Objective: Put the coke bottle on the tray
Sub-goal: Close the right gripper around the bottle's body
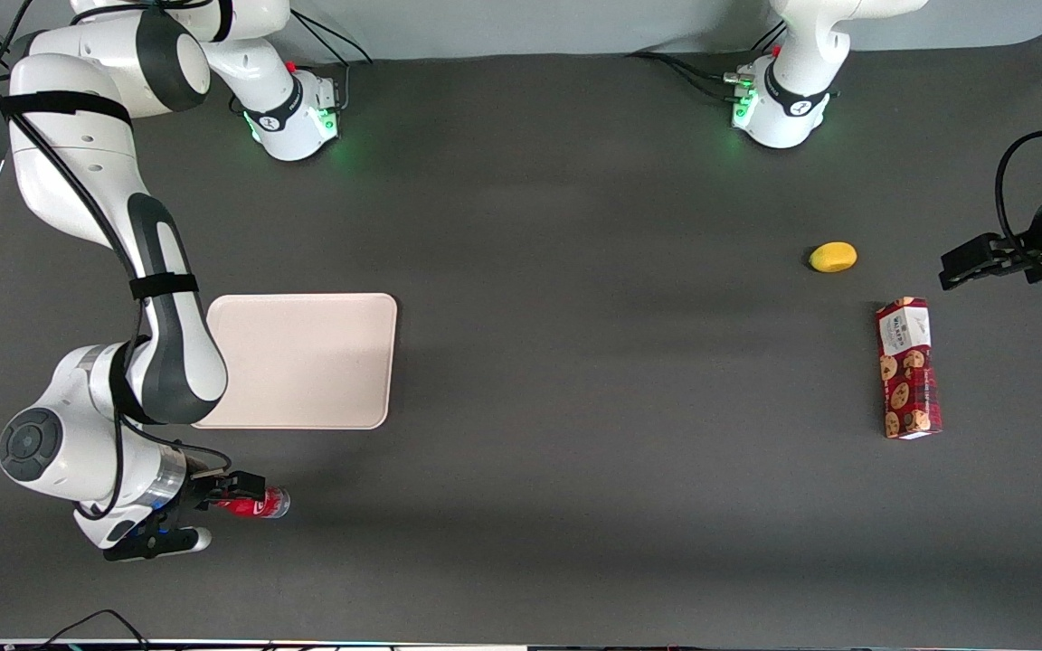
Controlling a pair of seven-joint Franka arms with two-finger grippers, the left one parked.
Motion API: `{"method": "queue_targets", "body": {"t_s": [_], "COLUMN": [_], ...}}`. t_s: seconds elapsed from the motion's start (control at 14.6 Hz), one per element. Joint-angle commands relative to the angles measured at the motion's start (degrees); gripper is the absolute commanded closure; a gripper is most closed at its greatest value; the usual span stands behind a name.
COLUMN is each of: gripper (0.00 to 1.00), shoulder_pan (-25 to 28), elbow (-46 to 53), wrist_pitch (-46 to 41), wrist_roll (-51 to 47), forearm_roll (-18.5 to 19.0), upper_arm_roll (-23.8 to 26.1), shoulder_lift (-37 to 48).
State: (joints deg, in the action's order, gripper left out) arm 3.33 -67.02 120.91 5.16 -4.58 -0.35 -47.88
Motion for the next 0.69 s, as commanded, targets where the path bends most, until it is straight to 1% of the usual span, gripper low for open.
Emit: {"method": "queue_targets", "body": {"t_s": [0.0,0.14,0.21,0.34,0.41,0.48,0.55,0.62], "gripper": [0.00,0.00,0.06,0.12,0.20,0.26,0.59,0.73], "shoulder_pan": [0.19,0.19,0.19,0.10,0.19,0.19,0.19,0.19], "elbow": [1.46,1.46,1.46,1.37,1.46,1.46,1.46,1.46], "wrist_pitch": [-0.94,-0.94,-0.94,-0.94,-0.85,-0.85,-0.85,-0.85], "wrist_roll": [1.52,1.70,1.78,4.32,5.03,5.04,5.12,5.30], "forearm_roll": [-0.70,-0.43,-0.43,-0.43,-0.43,-0.43,-0.43,-0.35], "upper_arm_roll": [-0.09,-0.18,-0.18,-0.26,-0.27,-0.35,-0.35,-0.35], "shoulder_lift": [-0.72,-0.98,-1.07,-1.07,-1.07,-1.07,-1.07,-1.07]}}
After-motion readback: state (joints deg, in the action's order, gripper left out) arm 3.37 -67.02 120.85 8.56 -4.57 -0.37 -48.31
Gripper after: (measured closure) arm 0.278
